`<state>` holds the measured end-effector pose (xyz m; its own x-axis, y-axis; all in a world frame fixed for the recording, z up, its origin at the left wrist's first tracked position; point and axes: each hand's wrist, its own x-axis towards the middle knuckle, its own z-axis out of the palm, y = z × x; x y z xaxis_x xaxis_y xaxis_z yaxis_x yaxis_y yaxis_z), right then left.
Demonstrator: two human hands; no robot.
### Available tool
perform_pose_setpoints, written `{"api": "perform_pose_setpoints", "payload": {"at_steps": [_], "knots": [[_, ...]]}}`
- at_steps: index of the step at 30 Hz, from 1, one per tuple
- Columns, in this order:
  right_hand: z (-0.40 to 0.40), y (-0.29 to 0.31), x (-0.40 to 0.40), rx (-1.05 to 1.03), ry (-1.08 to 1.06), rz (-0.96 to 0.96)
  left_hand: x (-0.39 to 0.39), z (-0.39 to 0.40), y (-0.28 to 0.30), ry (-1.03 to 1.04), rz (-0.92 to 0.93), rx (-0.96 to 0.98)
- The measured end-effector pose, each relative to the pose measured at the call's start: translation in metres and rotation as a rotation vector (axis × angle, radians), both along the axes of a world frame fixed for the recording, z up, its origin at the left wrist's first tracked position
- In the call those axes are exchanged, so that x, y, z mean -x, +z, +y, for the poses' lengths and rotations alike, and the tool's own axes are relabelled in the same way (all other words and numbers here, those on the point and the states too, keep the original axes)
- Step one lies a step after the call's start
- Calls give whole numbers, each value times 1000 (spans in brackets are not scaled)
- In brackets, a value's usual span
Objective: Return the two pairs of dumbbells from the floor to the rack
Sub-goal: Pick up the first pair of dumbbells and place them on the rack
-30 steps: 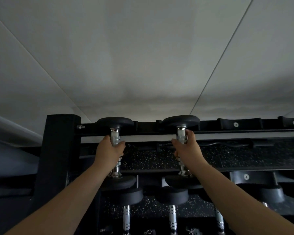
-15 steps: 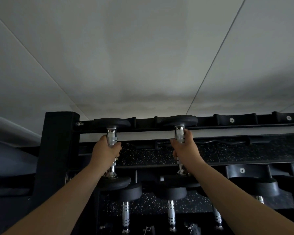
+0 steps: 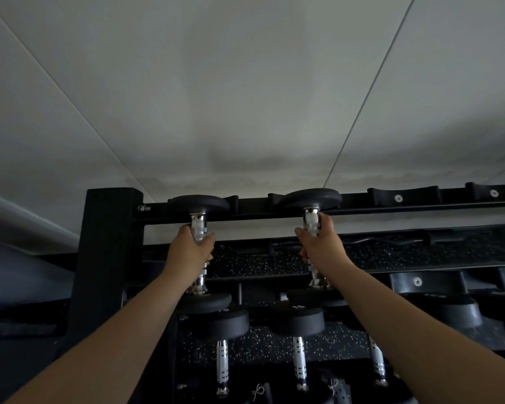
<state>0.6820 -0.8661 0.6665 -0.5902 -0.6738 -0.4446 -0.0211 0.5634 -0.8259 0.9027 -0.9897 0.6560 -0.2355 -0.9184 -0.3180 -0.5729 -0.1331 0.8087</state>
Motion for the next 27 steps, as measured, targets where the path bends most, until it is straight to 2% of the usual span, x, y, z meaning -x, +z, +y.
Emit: {"api": "perform_pose_setpoints", "payload": {"at_steps": [7,18,27], "knots": [[5,4,0,-66,29,109,-3,7,13,-80,-135,103],[31,39,-20,-76,243,580,-4,37,50,-247,-348,365],[68,71,-20,-4,492,640,1,97,84,-349,-485,427]]}}
